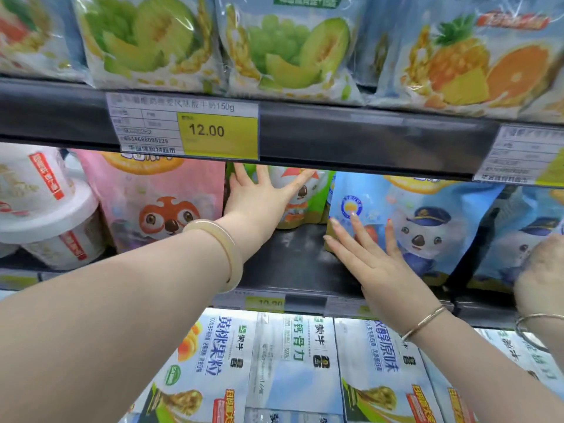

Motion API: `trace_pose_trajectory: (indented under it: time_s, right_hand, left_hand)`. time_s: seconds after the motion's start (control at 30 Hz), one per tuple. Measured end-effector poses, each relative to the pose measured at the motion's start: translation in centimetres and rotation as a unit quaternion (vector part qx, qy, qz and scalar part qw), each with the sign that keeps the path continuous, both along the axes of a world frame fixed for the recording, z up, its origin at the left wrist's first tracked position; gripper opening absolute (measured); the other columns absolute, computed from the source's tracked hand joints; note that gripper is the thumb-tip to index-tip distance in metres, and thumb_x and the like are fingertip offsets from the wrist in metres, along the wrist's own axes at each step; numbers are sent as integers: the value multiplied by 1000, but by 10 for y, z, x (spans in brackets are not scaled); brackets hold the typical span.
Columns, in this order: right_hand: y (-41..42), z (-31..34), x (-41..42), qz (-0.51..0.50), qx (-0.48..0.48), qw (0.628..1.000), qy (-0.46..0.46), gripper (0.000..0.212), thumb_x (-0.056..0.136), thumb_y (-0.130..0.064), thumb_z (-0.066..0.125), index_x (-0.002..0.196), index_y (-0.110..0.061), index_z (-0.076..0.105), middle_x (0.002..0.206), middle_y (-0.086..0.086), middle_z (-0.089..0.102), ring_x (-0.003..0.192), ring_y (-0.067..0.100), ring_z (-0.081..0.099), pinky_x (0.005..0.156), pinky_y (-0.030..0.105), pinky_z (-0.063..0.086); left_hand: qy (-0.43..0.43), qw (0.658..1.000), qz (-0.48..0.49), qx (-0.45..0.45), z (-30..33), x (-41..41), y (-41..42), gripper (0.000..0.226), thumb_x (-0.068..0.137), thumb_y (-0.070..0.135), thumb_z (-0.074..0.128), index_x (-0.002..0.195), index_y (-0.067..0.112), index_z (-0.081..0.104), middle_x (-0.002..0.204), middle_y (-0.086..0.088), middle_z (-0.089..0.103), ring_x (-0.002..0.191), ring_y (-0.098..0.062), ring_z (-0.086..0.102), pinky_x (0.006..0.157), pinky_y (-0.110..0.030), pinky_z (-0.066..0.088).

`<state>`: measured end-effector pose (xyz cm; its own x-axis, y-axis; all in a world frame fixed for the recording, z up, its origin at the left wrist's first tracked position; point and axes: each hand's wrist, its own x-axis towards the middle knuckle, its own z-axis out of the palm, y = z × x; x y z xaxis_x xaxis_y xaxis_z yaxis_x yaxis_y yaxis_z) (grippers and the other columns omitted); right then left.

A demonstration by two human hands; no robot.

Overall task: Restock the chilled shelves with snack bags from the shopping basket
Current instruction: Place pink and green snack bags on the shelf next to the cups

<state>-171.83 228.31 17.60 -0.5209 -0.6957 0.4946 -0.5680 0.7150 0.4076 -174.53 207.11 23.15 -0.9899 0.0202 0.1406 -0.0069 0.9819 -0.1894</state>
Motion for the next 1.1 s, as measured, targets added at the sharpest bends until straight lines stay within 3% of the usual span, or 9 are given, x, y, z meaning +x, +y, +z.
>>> trace_pose_trajectory:
  time_s: [0.13, 0.27, 0.37, 0.5, 0.63, 0.7, 0.77, 0.97, 1.1]
  right_hand:
    - [-11, 3, -2, 54, -12, 997, -61, 76, 49, 18, 45, 122, -1, 57, 134, 18, 52, 126, 35, 33, 95, 59, 23]
    - [-15, 1, 2, 89, -24, 993, -74, 67, 58, 18, 44, 120, -2, 59, 133, 16, 54, 127, 35, 32, 97, 61, 21]
    - [-11, 4, 11, 115, -83, 986, -91, 55, 71, 9, 34, 118, -1, 61, 132, 16, 54, 128, 39, 34, 102, 60, 27]
    - [-13, 7, 41, 65, -258, 963, -54, 40, 80, -4, 51, 120, -4, 57, 136, 12, 45, 134, 33, 34, 112, 49, 27]
    - [-13, 7, 70, -91, -477, 870, -85, 69, 85, -21, 58, 142, -5, 23, 151, 14, 9, 143, 25, 7, 120, 26, 5]
    - [-17, 7, 74, -134, -547, 808, -176, 87, 85, -23, 63, 146, -10, 2, 152, 9, -11, 142, 12, -11, 109, 2, -7]
    - [-18, 5, 68, -164, -563, 770, -253, 93, 86, -27, 61, 145, -12, -10, 154, 9, -20, 138, 5, -20, 99, -4, -16]
    - [-7, 21, 37, -219, -507, 752, -358, 109, 80, -31, 68, 145, -5, -15, 151, 18, -28, 143, 26, -19, 116, 32, -3]
    - [1, 26, 32, -284, -462, 762, -354, 114, 73, -35, 74, 146, -4, -8, 154, 20, -19, 145, 28, -10, 118, 43, 7]
  left_hand:
    - [-49, 992, -38, 108, -1, -2, -2, 100, 84, 34, 64, 139, 49, -20, 153, -24, -8, 133, -62, -7, 109, -62, 17]
    - [-46, 985, -26, 165, -3, 7, 6, 93, 86, 41, 58, 139, 50, -17, 154, -22, -17, 134, -56, -18, 112, -61, 5]
    - [67, 983, -12, 172, -6, 26, 19, 76, 88, 45, 52, 147, 37, 5, 153, -29, -3, 139, -51, -10, 113, -58, -4]
    - [143, 919, -101, 352, -9, 43, 42, 60, 85, 26, 62, 138, 11, 40, 139, -16, 39, 131, -32, 34, 106, -34, 24]
    - [16, 796, -38, 604, 0, 31, 62, 59, 85, 18, 64, 136, 8, 36, 110, -7, 53, 101, -20, 52, 89, -27, 41]
    - [7, 770, -6, 638, 0, 25, 63, 52, 88, 23, 59, 135, 12, 40, 85, 2, 52, 82, -14, 49, 77, -28, 41]
    - [21, 779, 16, 627, -4, 23, 60, 41, 90, 26, 56, 128, 14, 48, 72, 5, 45, 75, -13, 45, 73, -26, 36]
    - [-12, 735, -4, 678, -10, 32, 61, 3, 93, 15, 51, 92, 14, 48, 83, -1, 57, 73, -12, 50, 74, -36, 49]
    - [-50, 733, -34, 678, -12, 40, 67, 20, 94, 13, 49, 77, 22, 45, 65, 7, 57, 63, -5, 52, 76, -40, 51]
